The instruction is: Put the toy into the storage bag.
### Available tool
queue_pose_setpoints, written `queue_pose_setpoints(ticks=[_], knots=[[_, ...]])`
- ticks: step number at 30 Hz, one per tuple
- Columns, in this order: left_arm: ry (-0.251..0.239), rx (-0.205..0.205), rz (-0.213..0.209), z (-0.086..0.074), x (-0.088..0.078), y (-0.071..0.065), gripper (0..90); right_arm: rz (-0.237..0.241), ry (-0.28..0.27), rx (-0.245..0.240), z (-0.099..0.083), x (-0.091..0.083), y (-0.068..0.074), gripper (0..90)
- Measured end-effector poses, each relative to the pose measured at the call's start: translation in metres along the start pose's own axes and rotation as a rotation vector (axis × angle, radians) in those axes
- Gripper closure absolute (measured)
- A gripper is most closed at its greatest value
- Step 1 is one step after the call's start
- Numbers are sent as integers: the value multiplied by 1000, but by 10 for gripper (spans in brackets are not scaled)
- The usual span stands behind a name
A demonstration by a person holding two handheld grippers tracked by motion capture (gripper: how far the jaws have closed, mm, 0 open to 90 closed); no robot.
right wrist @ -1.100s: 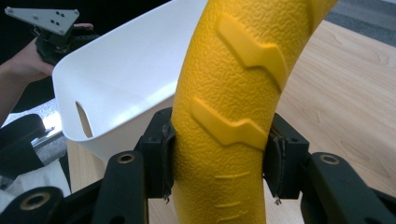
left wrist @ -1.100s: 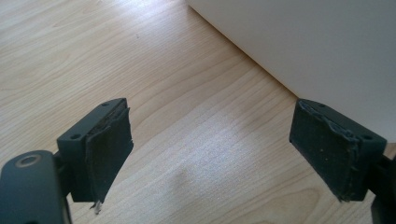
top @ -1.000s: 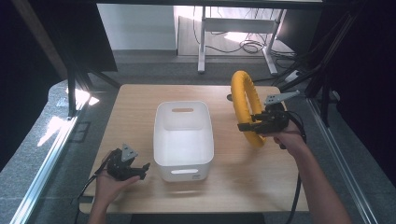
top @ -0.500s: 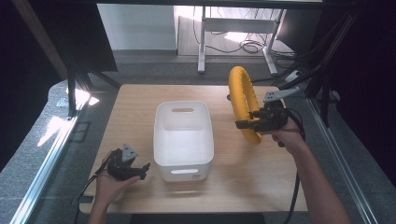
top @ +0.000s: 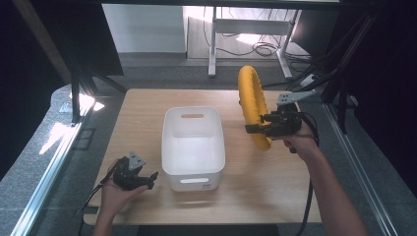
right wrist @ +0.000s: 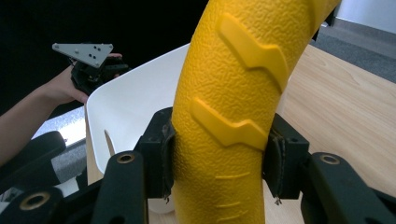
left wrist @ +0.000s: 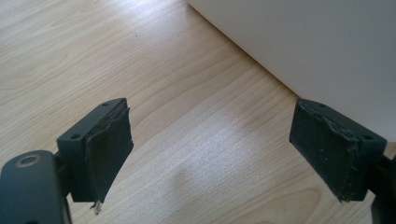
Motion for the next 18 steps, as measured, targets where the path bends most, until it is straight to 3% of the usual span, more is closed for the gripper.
queue_pose_setpoints(ticks=[18], knots=[[1,3,2,0,0,0,132,35,-51,-27,19,5,9,514]])
Point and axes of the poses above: each handheld gripper's, and its own axes: x roughly forward along the jaws, z roughly out of its top, y roughly to its left, the point moved 2 cm from there along x, roughly forward along the jaws, and after that the axes turned 13 degrees about -x, right-handed, at the moved point
